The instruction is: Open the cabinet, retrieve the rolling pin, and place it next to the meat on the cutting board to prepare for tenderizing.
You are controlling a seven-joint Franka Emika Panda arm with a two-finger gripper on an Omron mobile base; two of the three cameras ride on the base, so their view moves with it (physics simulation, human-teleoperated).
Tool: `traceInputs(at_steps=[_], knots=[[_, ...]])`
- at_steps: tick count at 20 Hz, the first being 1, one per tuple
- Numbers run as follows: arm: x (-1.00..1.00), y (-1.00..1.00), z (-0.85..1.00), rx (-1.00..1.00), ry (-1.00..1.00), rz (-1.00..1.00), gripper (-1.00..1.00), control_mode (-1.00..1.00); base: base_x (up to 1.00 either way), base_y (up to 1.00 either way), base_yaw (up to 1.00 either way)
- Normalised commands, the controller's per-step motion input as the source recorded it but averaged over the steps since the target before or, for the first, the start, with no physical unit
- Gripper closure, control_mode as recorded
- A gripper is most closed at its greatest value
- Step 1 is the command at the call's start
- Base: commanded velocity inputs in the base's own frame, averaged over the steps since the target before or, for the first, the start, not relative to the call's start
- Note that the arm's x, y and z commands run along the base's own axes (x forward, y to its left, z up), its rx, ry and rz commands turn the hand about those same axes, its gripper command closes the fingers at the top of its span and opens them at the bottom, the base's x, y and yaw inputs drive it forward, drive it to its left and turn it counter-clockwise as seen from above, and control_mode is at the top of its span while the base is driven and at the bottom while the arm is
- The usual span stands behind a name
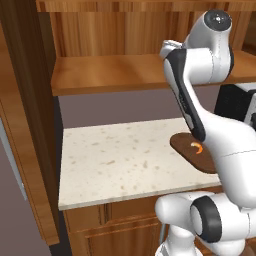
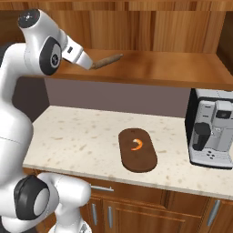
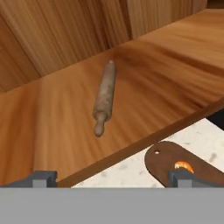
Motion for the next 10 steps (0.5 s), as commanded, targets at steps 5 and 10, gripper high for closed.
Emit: traceInputs(at_steps=[5,10], knots=[[0.28,0.0,-0.04,0.0,0.0,0.08,-1.0,-1.0,0.0,0.0,0.0],[0.21,-0.05,-0.05,0.0,0.03,0.03,-1.0,-1.0,0.0,0.0,0.0]])
